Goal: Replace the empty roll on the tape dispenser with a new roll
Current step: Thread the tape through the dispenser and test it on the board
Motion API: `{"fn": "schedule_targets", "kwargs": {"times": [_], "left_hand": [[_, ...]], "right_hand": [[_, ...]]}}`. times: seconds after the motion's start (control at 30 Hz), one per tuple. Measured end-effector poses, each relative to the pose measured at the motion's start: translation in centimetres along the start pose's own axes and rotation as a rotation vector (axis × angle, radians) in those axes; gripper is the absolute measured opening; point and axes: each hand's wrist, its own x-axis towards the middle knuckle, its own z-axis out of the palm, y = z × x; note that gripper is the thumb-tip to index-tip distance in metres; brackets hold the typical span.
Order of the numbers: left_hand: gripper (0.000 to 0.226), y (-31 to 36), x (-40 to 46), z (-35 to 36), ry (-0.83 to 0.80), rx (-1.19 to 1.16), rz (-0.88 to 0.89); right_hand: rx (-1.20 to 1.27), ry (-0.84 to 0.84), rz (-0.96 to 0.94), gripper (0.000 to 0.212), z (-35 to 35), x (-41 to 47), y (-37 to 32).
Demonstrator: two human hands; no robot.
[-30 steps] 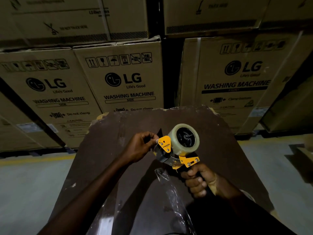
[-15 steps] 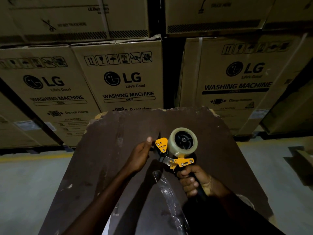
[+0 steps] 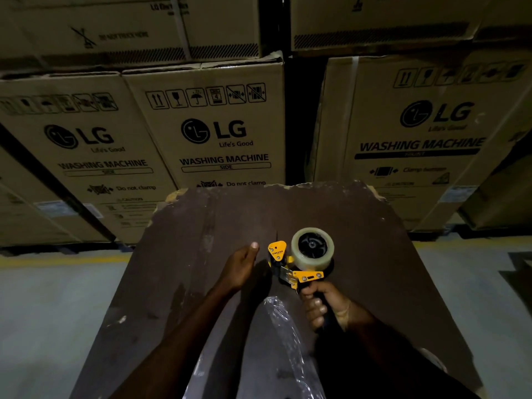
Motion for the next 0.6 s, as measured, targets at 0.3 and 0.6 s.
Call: {"fn": "schedule_targets", "kwargs": {"times": [0.3, 0.6], "left_hand": [[0.018, -3.3, 1.3, -0.2, 0.004, 0.007, -0.011], [0.02, -4.4, 1.8, 0.3, 0.028, 0.041, -0.009]], "right_hand": [[-0.041, 0.141, -0.013, 0.044, -2.2, 2.9, -0.8], [-0.216, 0.462, -0.068, 0.024, -1.7, 2.9, 0.1]]}}
